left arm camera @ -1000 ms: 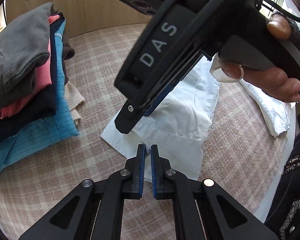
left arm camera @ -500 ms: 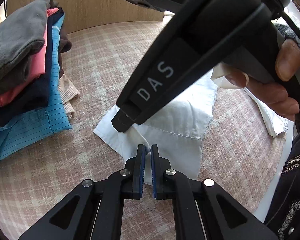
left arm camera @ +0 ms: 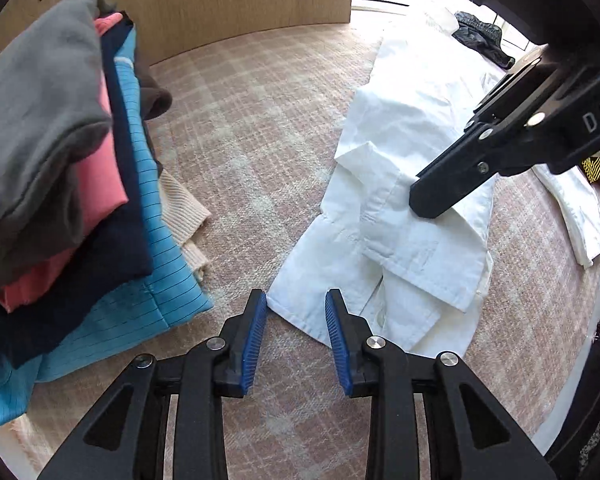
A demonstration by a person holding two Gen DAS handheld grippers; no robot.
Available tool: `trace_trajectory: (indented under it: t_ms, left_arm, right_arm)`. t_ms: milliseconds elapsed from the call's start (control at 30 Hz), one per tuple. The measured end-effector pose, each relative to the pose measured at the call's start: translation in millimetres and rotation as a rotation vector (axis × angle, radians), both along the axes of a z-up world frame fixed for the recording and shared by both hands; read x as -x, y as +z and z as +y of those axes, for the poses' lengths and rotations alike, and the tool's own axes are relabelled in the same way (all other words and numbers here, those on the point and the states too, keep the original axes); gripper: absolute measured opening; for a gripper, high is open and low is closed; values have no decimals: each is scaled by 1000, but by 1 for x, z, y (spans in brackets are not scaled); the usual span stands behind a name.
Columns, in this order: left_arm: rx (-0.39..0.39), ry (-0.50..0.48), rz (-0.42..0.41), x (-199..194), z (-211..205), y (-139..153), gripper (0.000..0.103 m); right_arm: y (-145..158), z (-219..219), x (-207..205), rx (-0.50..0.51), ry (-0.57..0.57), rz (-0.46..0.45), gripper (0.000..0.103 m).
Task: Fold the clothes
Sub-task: 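Open both grippers and lift them off the folded shirt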
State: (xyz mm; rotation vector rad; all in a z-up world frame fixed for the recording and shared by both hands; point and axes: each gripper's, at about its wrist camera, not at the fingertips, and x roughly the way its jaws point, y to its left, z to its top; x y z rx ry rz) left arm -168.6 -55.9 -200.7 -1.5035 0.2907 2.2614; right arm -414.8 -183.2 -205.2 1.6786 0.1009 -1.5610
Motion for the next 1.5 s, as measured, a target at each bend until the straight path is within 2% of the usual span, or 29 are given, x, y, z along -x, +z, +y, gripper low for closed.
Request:
trace_trajectory:
  t_ms: [67,100,133,200,333,433,500,567,667,733,767,867,967,1067,1133,1167,1267,1367,1467,1500]
  left_arm:
    - [-13,-19,-8,1,0,1,26]
    - [-21,-27,-14,1,0,1,18]
    - [-24,-39,-16,0,2,2,3]
    - [-23,-61,-11,-8,6,6,3]
    - [-90,-6,-14,-20,-9,19,3]
    - [-105,12,-15,-36,-23,23,3]
    - [-104,30,-31,-29,-31,21,3]
    - [-105,37,-47,-28,-33,13,5]
    - [-91,83,-50,-29,-41,11,13]
    - [-103,108,-40,-31,-47,14,16]
    - [-104,114,-38,-33,-50,14,16]
    - [-87,103,-42,-35,-50,13,16]
    - [-90,112,-46,-37,-55,14,18]
    - [-63,127,-46,-43,-61,17,19]
    - [-24,140,-43,-51,-65,21,19]
    - [-6,148,-45,-56,-67,23,19]
    - [15,182,-34,-71,-74,32,19]
    - [28,192,-3,-79,-71,46,19]
    - [14,166,27,-89,-53,53,25]
    - [21,156,40,-87,-50,56,27]
  right_arm:
    - [8,33,-3,18,-18,-1,4]
    - [12,53,-5,27,-26,-2,4]
    - [15,57,-3,32,-33,-2,4]
    - [17,55,-1,33,-34,-1,4]
    - [19,37,3,30,-21,-3,4]
    - [11,0,16,7,-4,-19,4]
    - [0,-26,22,-7,14,-39,5]
    - [-9,-54,35,-66,70,-25,6]
    - [-10,-76,51,-57,79,-81,12]
    - [-4,-84,62,-26,78,-109,24]
    - [4,-84,68,4,76,-111,26]
    - [26,-68,83,41,70,-55,32]
    - [40,-17,85,-36,28,95,33]
    - [37,17,105,-87,-75,144,33]
    - [20,46,100,-126,-113,187,33]
    - [13,60,101,-162,-112,214,33]
    - [1,119,120,-365,-228,303,32]
    - [16,127,144,-266,-330,240,32]
    - [44,74,140,-167,-229,288,33]
    - [39,59,119,-133,-170,278,33]
